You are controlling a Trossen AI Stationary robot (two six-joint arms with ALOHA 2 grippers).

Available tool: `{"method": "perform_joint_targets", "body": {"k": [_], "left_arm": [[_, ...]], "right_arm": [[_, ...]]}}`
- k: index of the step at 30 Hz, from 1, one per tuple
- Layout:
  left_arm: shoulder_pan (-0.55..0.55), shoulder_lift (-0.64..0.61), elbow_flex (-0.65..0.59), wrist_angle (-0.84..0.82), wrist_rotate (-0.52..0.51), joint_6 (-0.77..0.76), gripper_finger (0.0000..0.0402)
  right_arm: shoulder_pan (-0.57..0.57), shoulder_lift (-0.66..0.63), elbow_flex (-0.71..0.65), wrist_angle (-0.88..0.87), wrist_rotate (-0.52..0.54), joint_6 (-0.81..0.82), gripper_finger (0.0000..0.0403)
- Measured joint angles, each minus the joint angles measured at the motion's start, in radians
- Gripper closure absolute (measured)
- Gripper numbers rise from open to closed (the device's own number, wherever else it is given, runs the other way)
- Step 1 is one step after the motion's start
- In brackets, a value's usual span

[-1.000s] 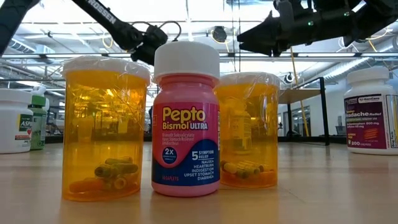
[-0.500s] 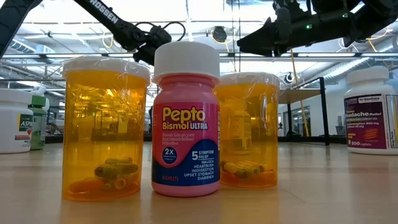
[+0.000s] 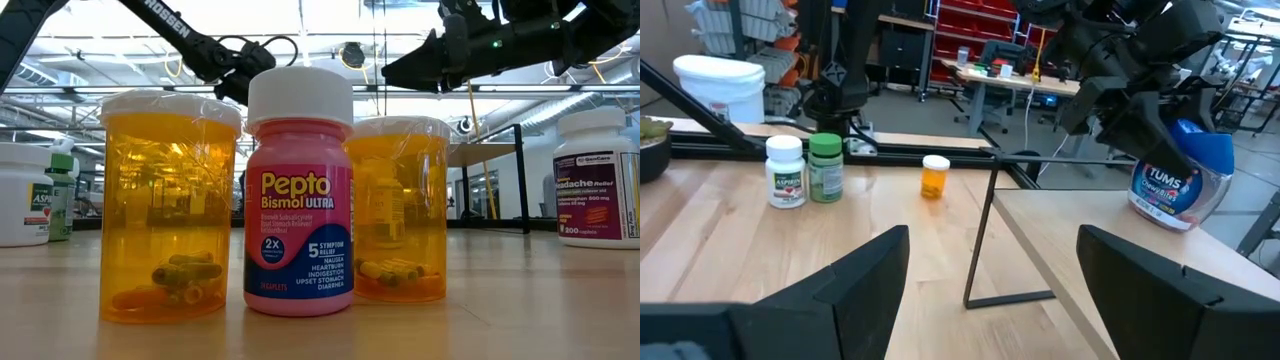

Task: Pick and place medicine bottles onto shelf by color
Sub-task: Put the blue bottle on the shelf, then put the white bottle on the shelf

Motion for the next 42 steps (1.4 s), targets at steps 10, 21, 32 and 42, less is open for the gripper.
{"method": "perform_joint_targets", "body": {"k": [10, 21, 32, 42], "left_arm": [[-0.026, -0.134, 0.000, -0.028, -0.064, -0.005, 0.0042], [-0.308, -0.453, 0.000, -0.371, -0.561, 0.026, 0.0080], [-0.568, -0.654, 0.000, -0.685, -0.827, -0.223, 0.0157], [-0.749, -0.743, -0.087, -0.743, -0.964, -0.381, 0.0204]], "right_arm": [[0.000, 0.000, 0.000, -0.019, -0.002, 0.026, 0.0117], [0.031, 0.000, 0.000, -0.035, -0.008, 0.030, 0.0117], [0.086, 0.000, 0.000, 0.099, -0.008, -0.110, 0.0117], [0.061, 0.000, 0.000, 0.442, -0.059, -0.127, 0.0117]]}}
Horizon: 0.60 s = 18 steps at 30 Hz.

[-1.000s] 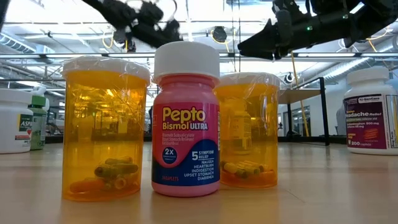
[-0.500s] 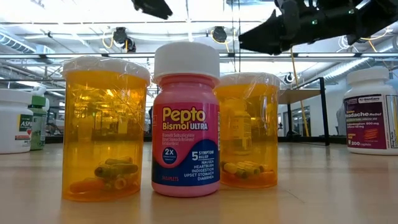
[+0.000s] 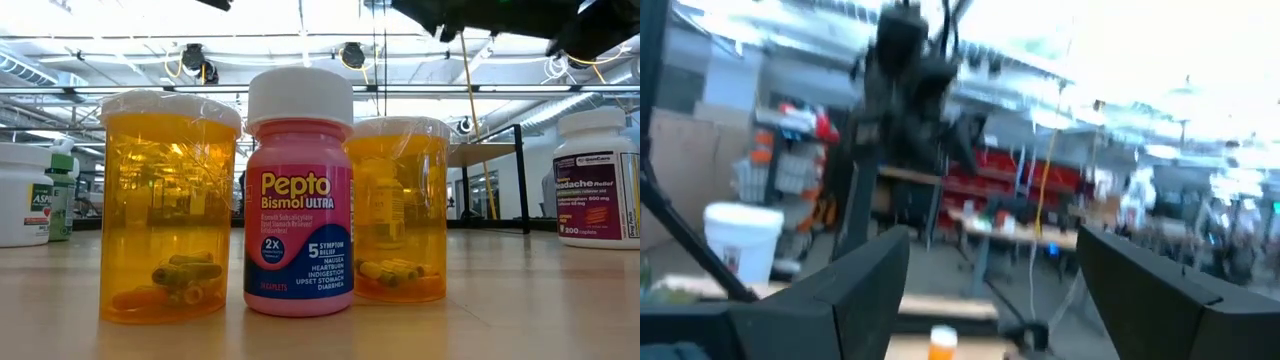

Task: Pick and place medicine bottles onto shelf by color
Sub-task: Put the white bottle on the shelf

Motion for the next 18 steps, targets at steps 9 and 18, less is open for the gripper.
{"method": "perform_joint_targets", "body": {"k": [9, 18], "left_arm": [[-0.113, -0.136, -0.410, 0.304, -0.103, -0.073, 0.0224], [-0.142, -0.148, -0.665, 0.583, -0.108, -0.045, 0.0224]], "right_arm": [[-0.035, 0.060, 0.000, 0.007, -0.103, 0.098, 0.0117], [0.046, 0.198, 0.065, -0.202, -0.120, 0.227, 0.0117]]}}
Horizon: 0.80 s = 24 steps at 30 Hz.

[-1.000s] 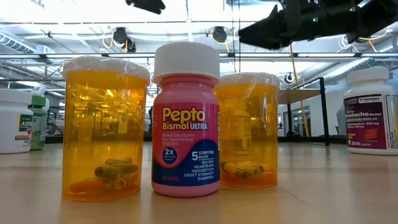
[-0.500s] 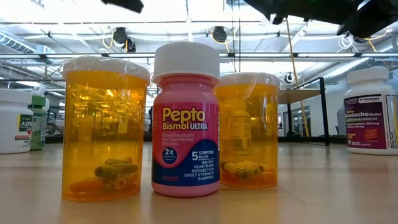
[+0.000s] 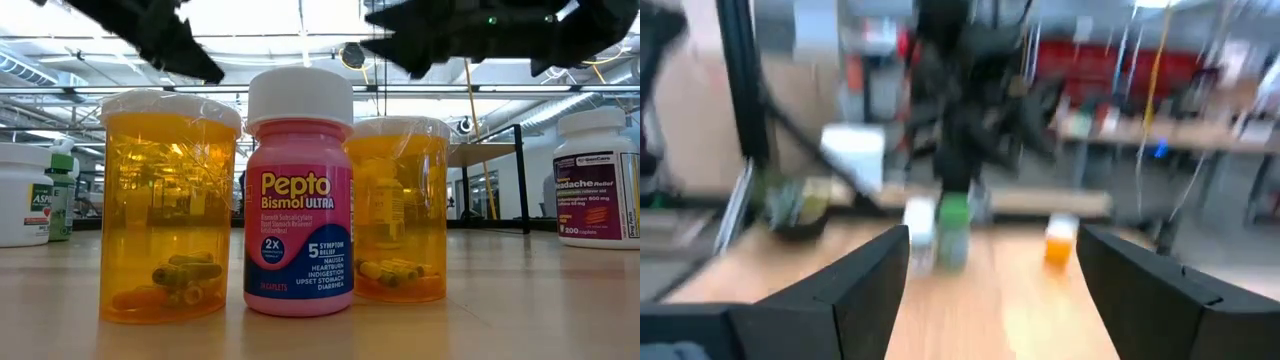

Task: Pick and place medicine bottles onto shelf by color
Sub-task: Put the white bottle on the shelf

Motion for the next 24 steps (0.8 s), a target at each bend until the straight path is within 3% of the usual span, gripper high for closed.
{"method": "perform_joint_targets", "body": {"k": [7, 10, 13, 17, 22, 24], "left_arm": [[0.000, 0.002, -0.158, 0.160, 0.016, -0.048, 0.0224], [0.000, 0.003, -0.182, 0.158, 0.017, -0.072, 0.0224], [0.005, 0.003, -0.183, 0.159, 0.011, -0.083, 0.0215], [0.033, 0.027, -0.155, 0.164, 0.059, -0.115, 0.0174], [0.098, 0.081, -0.108, -0.032, 0.007, -0.232, 0.0112], [0.125, 0.091, -0.096, -0.072, 0.038, -0.307, 0.0094]], "right_arm": [[0.067, 0.051, 0.215, -0.530, 0.113, 0.028, 0.0117], [0.074, 0.039, 0.287, -0.663, 0.141, 0.055, 0.0117], [0.072, 0.028, 0.297, -0.712, 0.154, 0.094, 0.0117], [0.079, 0.025, 0.269, -0.712, 0.153, 0.132, 0.0117], [0.091, 0.025, 0.227, -0.706, 0.153, 0.144, 0.0117], [0.095, 0.024, 0.210, -0.710, 0.155, 0.144, 0.0117]]}}
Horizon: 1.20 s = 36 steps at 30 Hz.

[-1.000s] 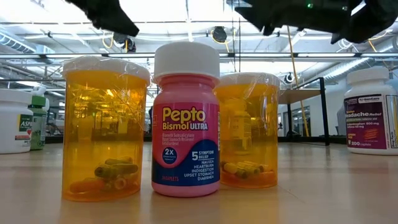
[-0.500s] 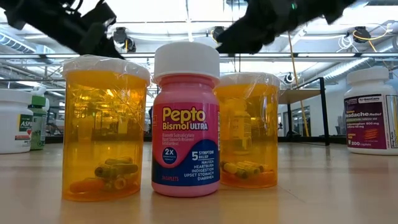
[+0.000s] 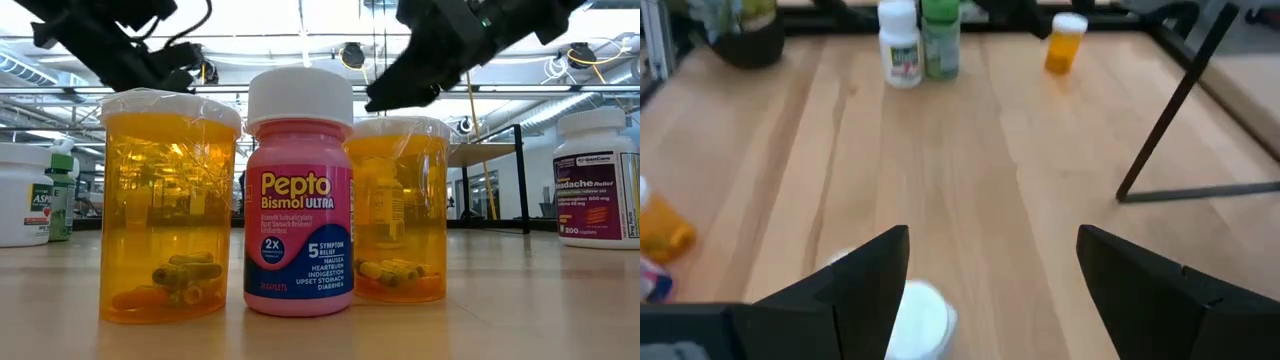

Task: Pick and place medicine bottles onto shelf by color
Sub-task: Put the white bottle on the shelf

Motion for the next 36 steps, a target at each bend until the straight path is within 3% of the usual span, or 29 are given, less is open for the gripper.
{"method": "perform_joint_targets", "body": {"k": [2, 5, 11, 14, 17, 22, 28, 36], "left_arm": [[0.006, 0.023, 0.001, 0.076, 0.121, -0.018, 0.0083], [-0.024, 0.083, -0.004, 0.284, 0.276, 0.088, 0.0077], [-0.084, 0.267, 0.021, 0.572, 0.364, 0.273, 0.0088], [-0.078, 0.399, 0.087, 0.607, 0.435, 0.298, 0.0098], [-0.077, 0.518, 0.185, 0.613, 0.484, 0.372, 0.0107], [-0.077, 0.663, 0.338, 0.618, 0.561, 0.460, 0.0112], [-0.059, 0.795, 0.463, 0.576, 0.654, 0.487, 0.0112], [-0.052, 0.885, 0.554, 0.474, 0.657, 0.488, 0.0110]], "right_arm": [[0.003, -0.012, -0.016, -0.013, -0.002, -0.015, 0.0117], [0.002, -0.031, -0.024, -0.043, -0.006, -0.048, 0.0117], [0.003, -0.083, -0.026, -0.160, -0.007, -0.051, 0.0117], [0.002, -0.095, -0.026, -0.200, -0.021, -0.072, 0.0117], [0.002, -0.096, -0.026, -0.192, -0.108, -0.138, 0.0117], [0.001, -0.102, -0.026, -0.238, -0.106, -0.125, 0.0117], [0.001, -0.120, -0.026, -0.302, -0.055, -0.123, 0.0117], [0.005, -0.139, -0.027, -0.313, -0.059, -0.120, 0.0117]]}}
